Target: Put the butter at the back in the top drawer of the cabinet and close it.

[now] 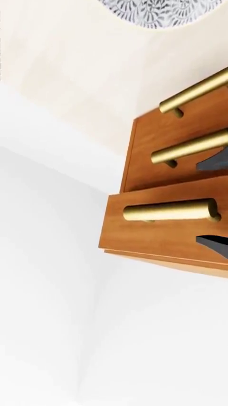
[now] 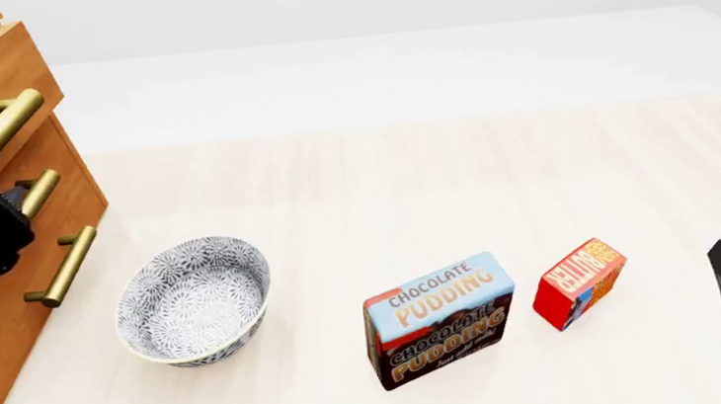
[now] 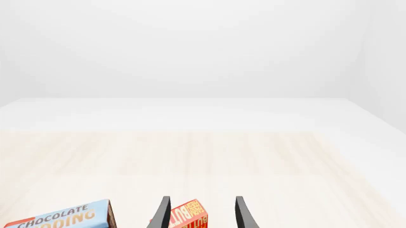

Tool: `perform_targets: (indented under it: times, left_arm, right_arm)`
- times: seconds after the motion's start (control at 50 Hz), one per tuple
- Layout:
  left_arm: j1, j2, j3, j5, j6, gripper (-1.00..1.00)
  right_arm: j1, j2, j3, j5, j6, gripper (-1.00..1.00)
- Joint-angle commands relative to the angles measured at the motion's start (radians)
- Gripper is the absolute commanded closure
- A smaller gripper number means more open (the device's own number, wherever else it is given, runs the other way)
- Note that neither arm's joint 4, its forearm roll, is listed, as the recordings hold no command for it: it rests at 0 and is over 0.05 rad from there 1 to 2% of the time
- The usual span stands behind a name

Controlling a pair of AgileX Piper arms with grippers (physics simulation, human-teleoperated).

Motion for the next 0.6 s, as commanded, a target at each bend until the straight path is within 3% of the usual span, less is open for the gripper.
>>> perform_targets:
  times: [0.02, 0.06, 0.08, 0.6]
  left_arm:
    - [-0.013, 0.017, -0.005, -0.016, -0.003, -1.0]
    - [-0.015, 0.018, -0.006, -0.016, -0.002, -1.0]
    - [-0.026, 0.02, -0.007, -0.018, -0.002, 1.0]
    - [-0.042, 0.004, 0.008, -0.018, 0.005, 1.0]
  right_arm:
    - [0.0, 0.0, 0.0, 0.0, 0.0, -1.0]
    - [0.0, 0.0, 0.0, 0.0, 0.0, -1.0]
    - [0.0, 0.0, 0.0, 0.0, 0.0, -1.0]
    - [0.0, 0.0, 0.0, 0.0, 0.0, -1.0]
